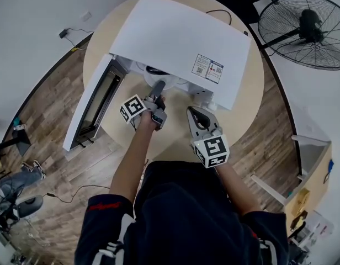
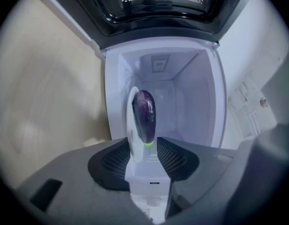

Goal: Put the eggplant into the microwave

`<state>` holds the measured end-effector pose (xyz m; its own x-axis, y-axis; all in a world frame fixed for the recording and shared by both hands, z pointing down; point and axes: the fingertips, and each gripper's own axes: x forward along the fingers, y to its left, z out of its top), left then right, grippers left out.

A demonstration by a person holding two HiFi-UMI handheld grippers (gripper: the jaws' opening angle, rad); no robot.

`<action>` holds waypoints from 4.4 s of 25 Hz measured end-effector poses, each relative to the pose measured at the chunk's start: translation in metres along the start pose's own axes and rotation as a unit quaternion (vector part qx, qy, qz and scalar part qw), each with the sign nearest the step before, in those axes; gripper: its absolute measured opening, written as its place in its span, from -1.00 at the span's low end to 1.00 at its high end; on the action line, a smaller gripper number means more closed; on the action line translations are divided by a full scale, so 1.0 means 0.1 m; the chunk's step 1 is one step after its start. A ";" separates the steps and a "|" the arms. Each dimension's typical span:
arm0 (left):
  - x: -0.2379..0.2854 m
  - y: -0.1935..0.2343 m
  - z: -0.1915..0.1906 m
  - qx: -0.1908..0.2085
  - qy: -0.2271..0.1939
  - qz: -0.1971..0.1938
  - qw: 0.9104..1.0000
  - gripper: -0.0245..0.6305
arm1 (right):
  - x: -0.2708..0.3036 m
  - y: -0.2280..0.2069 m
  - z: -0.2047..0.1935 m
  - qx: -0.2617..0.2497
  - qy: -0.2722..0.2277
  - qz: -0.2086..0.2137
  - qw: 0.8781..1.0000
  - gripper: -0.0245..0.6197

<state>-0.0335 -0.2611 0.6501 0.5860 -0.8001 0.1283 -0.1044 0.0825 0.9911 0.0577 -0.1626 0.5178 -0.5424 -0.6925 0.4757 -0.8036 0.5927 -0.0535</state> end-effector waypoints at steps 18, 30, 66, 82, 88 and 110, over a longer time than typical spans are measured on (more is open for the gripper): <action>-0.42 0.17 -0.11 0.226 0.098 0.094 0.965 -0.34 | -0.04 0.08 -0.01 0.001 -0.005 0.004 1.000 -0.89; -0.47 0.13 -0.11 0.471 0.142 0.188 0.850 -0.87 | -0.03 0.08 -0.02 -0.001 -0.003 0.004 1.000 -0.89; 0.12 0.10 0.05 0.483 0.149 0.205 0.838 -0.87 | 0.04 -0.10 -0.06 0.014 0.005 -0.014 1.000 -0.89; 0.21 0.13 0.08 0.468 0.153 0.222 0.842 -0.87 | 0.04 -0.12 -0.07 0.014 0.006 -0.015 1.000 -0.89; 0.16 0.15 0.05 0.465 0.156 0.225 0.842 -0.87 | 0.03 -0.11 -0.06 0.013 0.005 -0.015 1.000 -0.89; -0.77 -0.78 -0.03 0.547 0.087 0.167 0.816 -0.87 | -0.24 0.04 0.48 -0.021 -0.069 -0.014 0.997 -0.89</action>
<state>-0.0678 -0.2037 0.5629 0.4735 -0.7365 0.4830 -0.8803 -0.3768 0.2884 0.0558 -0.1641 0.4639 -0.5508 -0.7574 0.3508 -0.8095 0.5871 -0.0034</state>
